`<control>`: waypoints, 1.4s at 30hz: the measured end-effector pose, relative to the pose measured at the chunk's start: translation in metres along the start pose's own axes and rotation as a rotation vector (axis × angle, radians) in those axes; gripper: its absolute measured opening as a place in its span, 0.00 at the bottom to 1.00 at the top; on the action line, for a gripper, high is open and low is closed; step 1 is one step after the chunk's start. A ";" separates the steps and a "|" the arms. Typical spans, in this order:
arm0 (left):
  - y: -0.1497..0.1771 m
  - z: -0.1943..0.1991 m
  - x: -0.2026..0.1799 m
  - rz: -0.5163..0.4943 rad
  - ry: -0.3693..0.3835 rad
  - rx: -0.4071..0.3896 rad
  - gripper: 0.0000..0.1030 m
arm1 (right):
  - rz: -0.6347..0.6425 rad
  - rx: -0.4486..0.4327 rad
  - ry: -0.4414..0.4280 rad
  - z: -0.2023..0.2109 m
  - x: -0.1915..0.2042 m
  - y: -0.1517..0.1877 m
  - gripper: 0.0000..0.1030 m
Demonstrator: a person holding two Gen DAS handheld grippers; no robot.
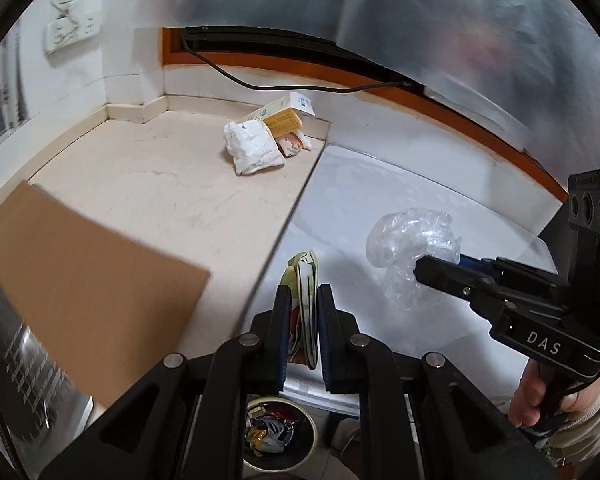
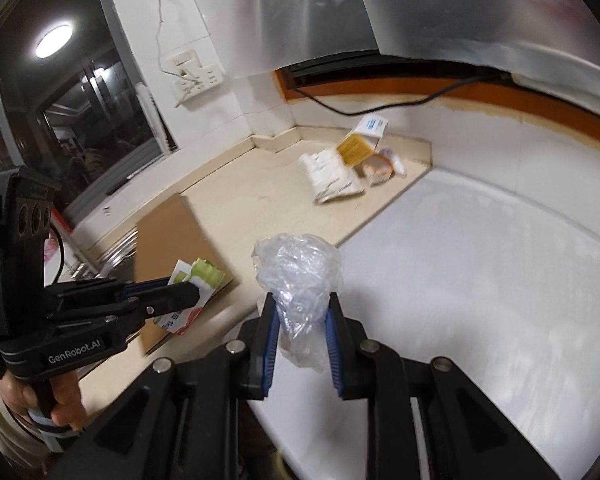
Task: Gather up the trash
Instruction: 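Carry the tissue pack and plastic bag down over the trash bin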
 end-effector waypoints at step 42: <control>0.287 -0.159 0.042 0.101 0.002 0.365 0.17 | 0.008 0.599 0.026 -0.174 -0.013 0.305 0.25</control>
Point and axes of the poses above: each gripper's, at about its wrist camera, not at the fingertips, and z roughly against the way its jaws point, x to its left, y to its underside, the point moved 6 cm from there along -z, roughly the way its jaws point, and after that the axes turned 5 degrees about -y, right-handed, at the moved point
